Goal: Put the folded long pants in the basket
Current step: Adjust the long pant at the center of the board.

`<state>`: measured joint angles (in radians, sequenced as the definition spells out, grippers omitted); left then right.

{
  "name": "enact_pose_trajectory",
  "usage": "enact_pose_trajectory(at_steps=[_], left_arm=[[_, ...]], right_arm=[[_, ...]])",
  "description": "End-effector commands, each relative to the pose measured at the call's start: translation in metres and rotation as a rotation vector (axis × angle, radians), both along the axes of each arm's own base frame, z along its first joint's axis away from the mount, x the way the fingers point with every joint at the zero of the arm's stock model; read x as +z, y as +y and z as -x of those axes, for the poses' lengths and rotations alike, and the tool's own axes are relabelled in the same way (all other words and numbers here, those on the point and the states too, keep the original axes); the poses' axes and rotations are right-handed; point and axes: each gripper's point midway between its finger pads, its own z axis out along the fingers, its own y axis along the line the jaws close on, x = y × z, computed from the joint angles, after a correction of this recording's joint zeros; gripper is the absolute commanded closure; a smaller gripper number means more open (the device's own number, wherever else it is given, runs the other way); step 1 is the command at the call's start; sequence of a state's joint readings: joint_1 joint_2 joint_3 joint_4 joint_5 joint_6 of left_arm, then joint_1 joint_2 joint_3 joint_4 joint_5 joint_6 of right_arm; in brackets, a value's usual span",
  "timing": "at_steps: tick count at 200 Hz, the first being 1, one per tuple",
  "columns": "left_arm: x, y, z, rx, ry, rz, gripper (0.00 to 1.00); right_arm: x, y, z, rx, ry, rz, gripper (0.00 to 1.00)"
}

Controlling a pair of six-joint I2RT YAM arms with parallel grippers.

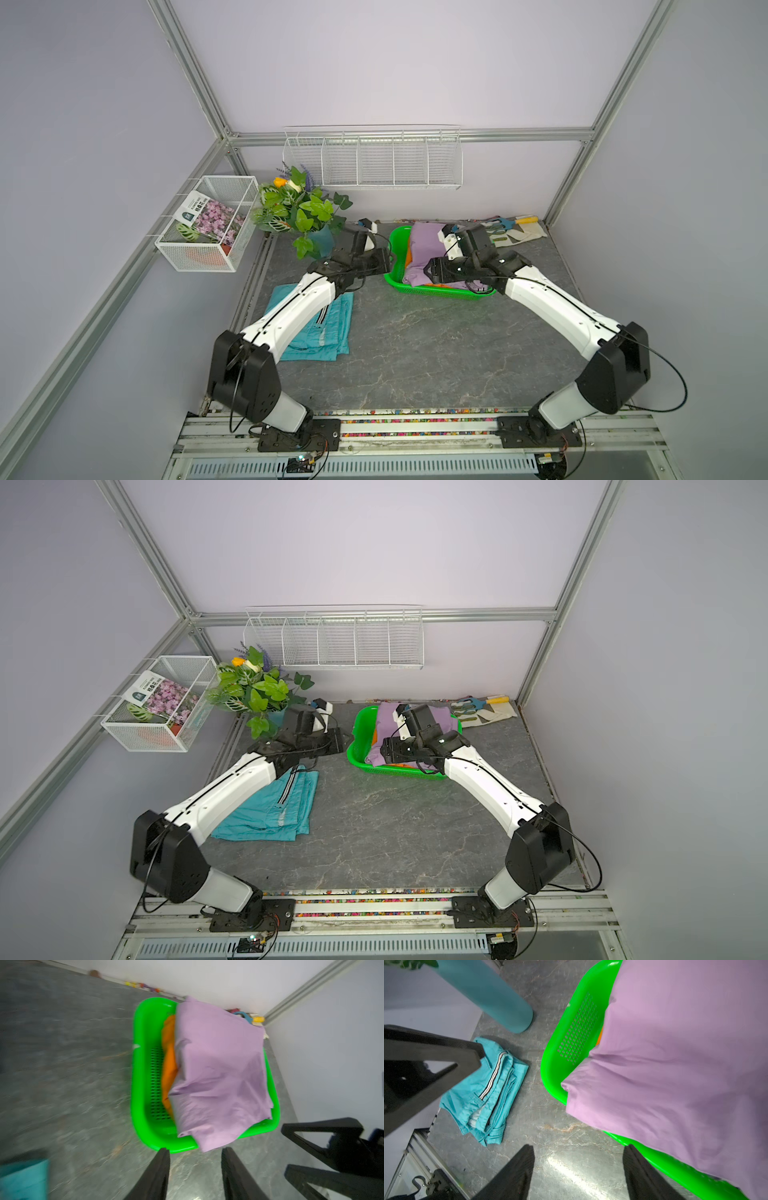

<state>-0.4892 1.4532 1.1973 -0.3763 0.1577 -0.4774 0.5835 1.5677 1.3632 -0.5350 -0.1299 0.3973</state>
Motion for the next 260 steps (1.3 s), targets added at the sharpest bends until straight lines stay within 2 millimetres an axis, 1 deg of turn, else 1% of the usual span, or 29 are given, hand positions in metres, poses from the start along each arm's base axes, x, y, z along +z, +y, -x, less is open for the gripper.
enact_pose_trajectory(at_steps=[1, 10, 28, 37, 54, 65, 78, 97, 119, 137, 148, 165, 178, 195, 210, 217, 237, 245, 260], left_arm=[[-0.006, 0.063, 0.005, 0.231, -0.037, -0.144, 0.53], [-0.013, 0.087, 0.013, 0.303, -0.023, -0.177, 0.52], [-0.045, 0.135, 0.029, 0.431, 0.051, -0.232, 0.5], [-0.061, 0.152, 0.036, 0.465, 0.081, -0.249, 0.5], [-0.083, 0.169, 0.038, 0.494, 0.091, -0.292, 0.45], [-0.096, 0.172, 0.037, 0.492, 0.112, -0.306, 0.45], [-0.113, 0.175, 0.035, 0.505, 0.16, -0.307, 0.39], [-0.134, 0.169, 0.029, 0.478, 0.205, -0.291, 0.39], [-0.156, 0.168, 0.027, 0.469, 0.255, -0.31, 0.4], [-0.179, 0.169, 0.033, 0.459, 0.323, -0.322, 0.41], [-0.192, 0.166, 0.037, 0.439, 0.363, -0.315, 0.4], [-0.211, 0.157, 0.047, 0.394, 0.433, -0.295, 0.41], [-0.22, 0.144, 0.054, 0.345, 0.496, -0.243, 0.42], [-0.221, 0.122, 0.063, 0.281, 0.548, -0.173, 0.46], [-0.214, 0.099, 0.069, 0.209, 0.54, -0.186, 0.46], [-0.212, 0.085, 0.073, 0.167, 0.542, -0.192, 0.46], [-0.204, 0.054, 0.083, 0.11, 0.564, -0.157, 0.46], [-0.2, 0.047, 0.085, 0.106, 0.569, -0.154, 0.46], [-0.19, 0.04, 0.087, 0.104, 0.558, -0.155, 0.46]], right_arm=[[0.001, 0.012, 0.01, 0.0, -0.03, -0.036, 0.28], [-0.007, 0.016, 0.016, 0.003, -0.011, -0.037, 0.28], [-0.018, 0.02, 0.025, 0.013, 0.018, -0.049, 0.28], [-0.021, 0.022, 0.028, 0.015, 0.024, -0.056, 0.28], [-0.025, 0.022, 0.032, 0.016, 0.033, -0.061, 0.27], [-0.024, 0.022, 0.031, 0.015, 0.029, -0.059, 0.27], [-0.023, 0.021, 0.031, 0.014, 0.023, -0.053, 0.26], [-0.02, 0.019, 0.031, 0.009, 0.014, -0.053, 0.26], [-0.02, 0.018, 0.032, 0.009, 0.016, -0.047, 0.27], [-0.024, 0.016, 0.032, 0.003, 0.021, -0.036, 0.27], [-0.026, 0.014, 0.032, 0.0, 0.024, -0.027, 0.27], [-0.027, 0.013, 0.032, -0.003, 0.019, -0.017, 0.27], [-0.026, 0.011, 0.031, -0.006, 0.015, -0.008, 0.26], [-0.025, 0.011, 0.029, -0.008, 0.009, 0.0, 0.26], [-0.026, 0.012, 0.028, -0.006, 0.014, 0.001, 0.27], [-0.027, 0.014, 0.027, -0.003, 0.019, 0.002, 0.26], [-0.033, 0.019, 0.027, 0.002, 0.041, -0.014, 0.26], [-0.036, 0.021, 0.028, 0.002, 0.054, -0.023, 0.26], [-0.042, 0.025, 0.031, 0.007, 0.078, -0.048, 0.27]])
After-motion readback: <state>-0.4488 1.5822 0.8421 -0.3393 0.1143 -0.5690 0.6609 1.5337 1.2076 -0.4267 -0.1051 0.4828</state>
